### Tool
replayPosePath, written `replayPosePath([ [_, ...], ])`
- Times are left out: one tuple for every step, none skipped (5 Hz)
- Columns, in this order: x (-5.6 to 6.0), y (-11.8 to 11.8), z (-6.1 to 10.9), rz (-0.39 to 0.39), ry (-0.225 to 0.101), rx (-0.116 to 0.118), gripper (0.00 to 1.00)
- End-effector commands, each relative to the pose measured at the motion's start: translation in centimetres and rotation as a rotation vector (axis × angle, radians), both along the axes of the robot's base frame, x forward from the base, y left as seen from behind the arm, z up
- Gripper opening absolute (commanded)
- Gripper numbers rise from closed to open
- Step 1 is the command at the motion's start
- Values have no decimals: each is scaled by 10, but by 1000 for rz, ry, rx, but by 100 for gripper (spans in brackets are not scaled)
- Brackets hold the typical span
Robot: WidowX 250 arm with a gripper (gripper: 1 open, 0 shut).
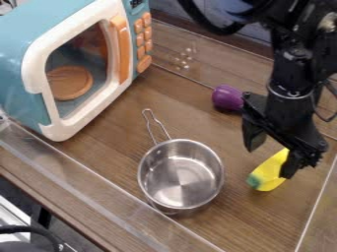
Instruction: Put the banana in the silver pot
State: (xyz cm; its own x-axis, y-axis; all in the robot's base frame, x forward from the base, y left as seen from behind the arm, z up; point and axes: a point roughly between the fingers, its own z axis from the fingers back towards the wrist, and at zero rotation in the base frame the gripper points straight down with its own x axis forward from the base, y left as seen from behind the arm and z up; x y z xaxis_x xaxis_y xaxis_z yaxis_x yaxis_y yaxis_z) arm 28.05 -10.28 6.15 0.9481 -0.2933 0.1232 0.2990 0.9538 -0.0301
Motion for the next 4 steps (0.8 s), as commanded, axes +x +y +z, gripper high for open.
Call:
replayPosePath([
  [6, 8, 3, -11, -19, -19, 100],
  [4, 0, -2, -39, -7, -25, 0],
  [4, -8, -3, -78, -7, -26, 100],
  [0, -20, 2, -134, -11, -25, 100],
])
